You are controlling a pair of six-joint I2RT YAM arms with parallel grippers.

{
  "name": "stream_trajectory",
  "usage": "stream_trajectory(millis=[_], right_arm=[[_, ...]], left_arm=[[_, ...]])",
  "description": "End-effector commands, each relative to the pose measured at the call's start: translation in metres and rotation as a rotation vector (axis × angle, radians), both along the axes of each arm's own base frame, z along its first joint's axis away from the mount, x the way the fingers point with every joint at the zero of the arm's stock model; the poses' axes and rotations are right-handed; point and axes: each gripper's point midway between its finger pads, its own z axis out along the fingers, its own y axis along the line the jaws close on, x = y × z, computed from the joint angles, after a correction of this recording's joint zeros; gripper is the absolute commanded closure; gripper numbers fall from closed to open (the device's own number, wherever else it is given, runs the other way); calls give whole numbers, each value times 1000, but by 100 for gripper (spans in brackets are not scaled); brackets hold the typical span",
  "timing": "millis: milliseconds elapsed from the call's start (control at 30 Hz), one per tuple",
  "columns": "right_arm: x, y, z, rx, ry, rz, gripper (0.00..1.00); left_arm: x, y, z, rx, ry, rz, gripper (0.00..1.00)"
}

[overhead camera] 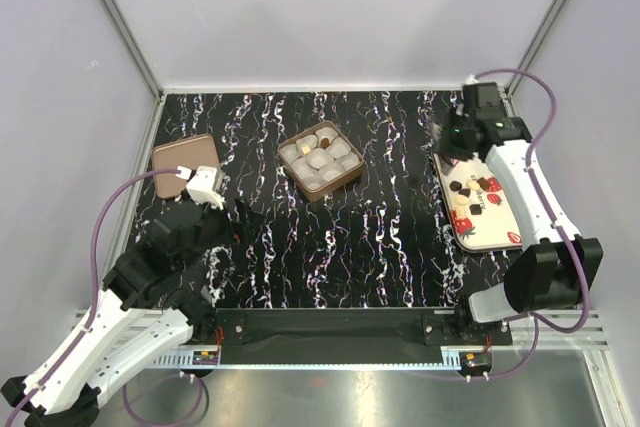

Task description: Pack the chocolate

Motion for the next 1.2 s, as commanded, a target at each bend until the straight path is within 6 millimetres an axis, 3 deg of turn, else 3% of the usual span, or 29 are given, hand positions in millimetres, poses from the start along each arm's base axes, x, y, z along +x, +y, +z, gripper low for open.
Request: stream_trajectory(millis=[0, 200, 233, 267, 300, 333, 400, 433, 700, 1167], right_arm=[[12, 62, 46, 13, -119, 125, 72], [30, 155, 49, 52, -151, 278, 72], [30, 178, 40, 53, -138, 319, 72], [32, 191, 44, 61, -152, 341, 72], [36, 203, 31, 54, -129, 353, 73], [32, 226, 37, 63, -147, 397, 73], [32, 249, 24, 47, -130, 436, 73], [29, 266, 29, 55, -149, 466, 73], [17, 318, 1, 101, -102, 532, 72], [19, 345, -24, 148, -77, 540, 68]], left_arm=[[5, -5, 9, -20, -36, -6, 1], [6, -3, 8, -18, -37, 1, 1], [6, -3, 9, -18, -37, 1, 1], [6, -2, 8, -17, -36, 6, 1], [6, -3, 8, -16, -37, 6, 1], [6, -3, 9, -17, -38, 6, 1], [6, -2, 9, -19, -41, 9, 1], [6, -2, 10, -19, -42, 9, 1], [6, -1, 9, -17, -42, 11, 1], [6, -1, 11, -21, -46, 8, 1]])
